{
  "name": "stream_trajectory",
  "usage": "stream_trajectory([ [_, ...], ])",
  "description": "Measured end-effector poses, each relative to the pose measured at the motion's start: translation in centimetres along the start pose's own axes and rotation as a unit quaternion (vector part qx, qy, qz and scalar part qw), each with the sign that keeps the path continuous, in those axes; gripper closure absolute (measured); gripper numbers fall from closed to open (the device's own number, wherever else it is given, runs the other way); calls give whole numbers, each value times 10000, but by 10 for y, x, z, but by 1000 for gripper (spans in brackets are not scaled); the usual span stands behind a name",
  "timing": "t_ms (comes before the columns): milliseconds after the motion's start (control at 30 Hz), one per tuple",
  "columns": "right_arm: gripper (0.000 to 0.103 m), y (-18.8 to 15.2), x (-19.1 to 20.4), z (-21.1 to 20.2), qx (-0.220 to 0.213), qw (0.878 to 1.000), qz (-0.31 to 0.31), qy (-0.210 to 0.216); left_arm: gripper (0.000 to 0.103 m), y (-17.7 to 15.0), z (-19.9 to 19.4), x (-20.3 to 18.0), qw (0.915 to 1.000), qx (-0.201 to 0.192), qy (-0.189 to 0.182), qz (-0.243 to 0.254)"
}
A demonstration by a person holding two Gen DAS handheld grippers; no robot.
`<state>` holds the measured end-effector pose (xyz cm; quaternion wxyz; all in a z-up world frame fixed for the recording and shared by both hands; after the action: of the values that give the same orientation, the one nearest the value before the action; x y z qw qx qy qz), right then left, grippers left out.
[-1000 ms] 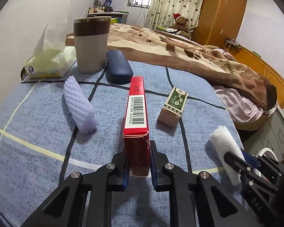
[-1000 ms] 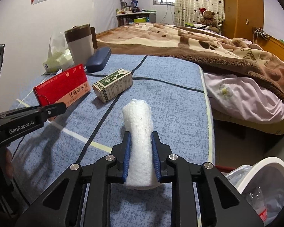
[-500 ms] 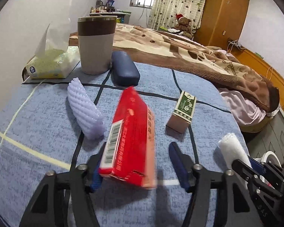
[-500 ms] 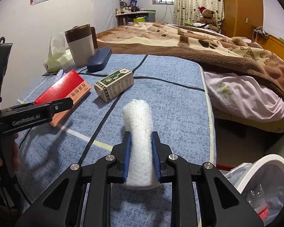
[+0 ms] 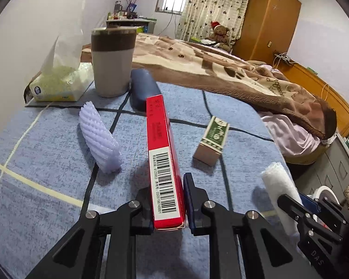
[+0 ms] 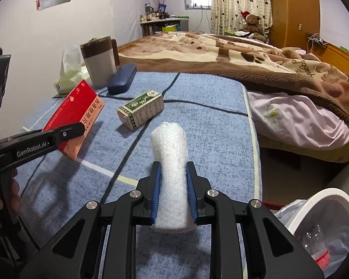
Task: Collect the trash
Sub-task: 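Carry the red box and foam roll over the white bin and open both tools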
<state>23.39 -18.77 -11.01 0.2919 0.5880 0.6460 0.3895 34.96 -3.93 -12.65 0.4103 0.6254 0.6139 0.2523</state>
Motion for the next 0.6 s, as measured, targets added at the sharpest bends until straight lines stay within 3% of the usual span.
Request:
stream_trajectory([
  [600,81,18,-11,-69,-576,9979,213,-195,83,2,-100,-52,9966,-497,-457,466],
])
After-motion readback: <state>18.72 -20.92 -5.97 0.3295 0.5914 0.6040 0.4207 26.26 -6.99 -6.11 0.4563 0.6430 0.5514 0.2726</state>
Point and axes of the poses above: each gripper's, at about its wrist camera, not at the fingertips, and z roughly the way its jaws point, x to its left, y to its top, the point moved 10 cm from there along z, roughly the way its jaws point, and after that the axes turned 14 degrees about -x, right-handed, at the moved point
